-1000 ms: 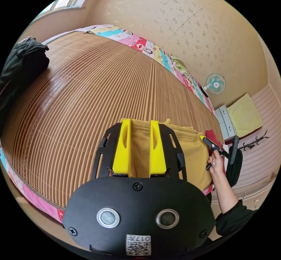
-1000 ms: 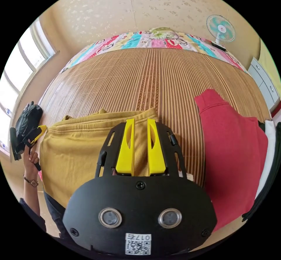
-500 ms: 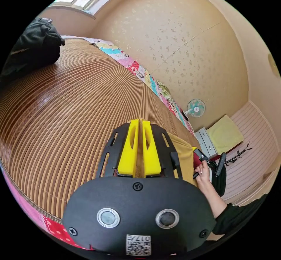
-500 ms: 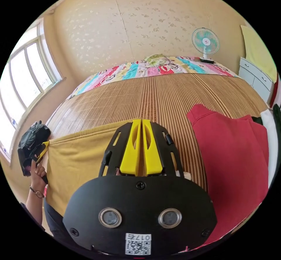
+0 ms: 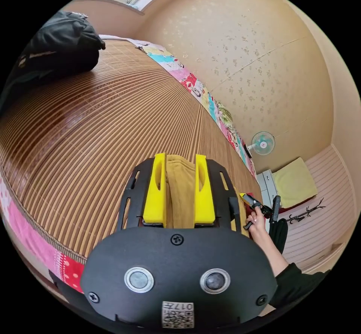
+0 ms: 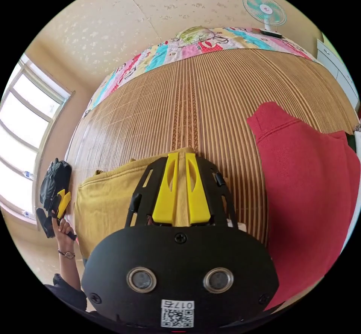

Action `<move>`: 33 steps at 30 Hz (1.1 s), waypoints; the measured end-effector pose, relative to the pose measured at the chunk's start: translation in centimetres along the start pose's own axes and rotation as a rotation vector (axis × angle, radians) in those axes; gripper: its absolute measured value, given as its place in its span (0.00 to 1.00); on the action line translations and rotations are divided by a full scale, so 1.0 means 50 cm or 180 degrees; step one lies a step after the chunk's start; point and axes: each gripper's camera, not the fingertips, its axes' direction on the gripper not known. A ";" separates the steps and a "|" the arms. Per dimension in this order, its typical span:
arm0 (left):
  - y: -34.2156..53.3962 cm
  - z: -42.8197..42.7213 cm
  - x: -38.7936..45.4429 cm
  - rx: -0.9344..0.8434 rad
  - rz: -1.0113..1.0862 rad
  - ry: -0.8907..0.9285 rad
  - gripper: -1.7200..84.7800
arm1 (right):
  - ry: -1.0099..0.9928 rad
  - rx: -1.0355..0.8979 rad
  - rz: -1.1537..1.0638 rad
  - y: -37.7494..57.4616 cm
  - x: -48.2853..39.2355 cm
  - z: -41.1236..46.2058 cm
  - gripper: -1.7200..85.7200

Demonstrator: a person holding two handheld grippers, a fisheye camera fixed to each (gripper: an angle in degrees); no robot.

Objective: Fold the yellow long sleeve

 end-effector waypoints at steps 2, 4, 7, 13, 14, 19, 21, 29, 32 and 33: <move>0.045 -0.060 -0.023 0.0000 -0.0072 0.0145 0.16 | 0.0069 0.0239 -0.0102 0.046 -0.010 -0.068 0.04; 0.105 -0.118 -0.046 0.0009 -0.0157 0.0180 0.16 | -0.0008 0.0341 -0.0194 0.100 -0.025 -0.107 0.04; 0.202 -0.192 -0.078 -0.0008 -0.0273 0.0267 0.16 | -0.0328 0.0370 -0.0311 0.192 -0.057 -0.135 0.05; 0.324 -0.170 -0.125 -0.0661 -0.0660 0.0324 0.17 | -0.0664 -0.0108 -0.0819 0.318 -0.196 -0.081 0.05; 0.331 -0.166 -0.131 -0.0668 -0.0691 0.0352 0.17 | -0.0702 -0.0194 -0.0971 0.335 -0.233 -0.067 0.06; 0.339 -0.160 -0.159 -0.0683 -0.0774 0.0272 0.11 | -0.1043 -0.0622 -0.1424 0.380 -0.384 -0.014 0.09; 0.338 -0.172 -0.156 -0.0644 -0.0739 0.0341 0.09 | -0.1096 -0.0905 -0.1558 0.389 -0.448 0.016 0.11; 0.360 -0.213 -0.109 -0.0388 -0.0500 0.0575 0.08 | -0.0015 -0.1755 -0.2597 0.449 -0.791 0.180 0.21; 0.376 -0.220 -0.111 -0.0324 -0.0534 0.0581 0.08 | 0.0661 -0.1796 -0.2931 0.494 -0.877 0.230 0.23; 0.382 -0.223 -0.115 -0.0304 -0.0555 0.0614 0.08 | 0.0783 -0.1851 -0.2979 0.505 -0.889 0.243 0.24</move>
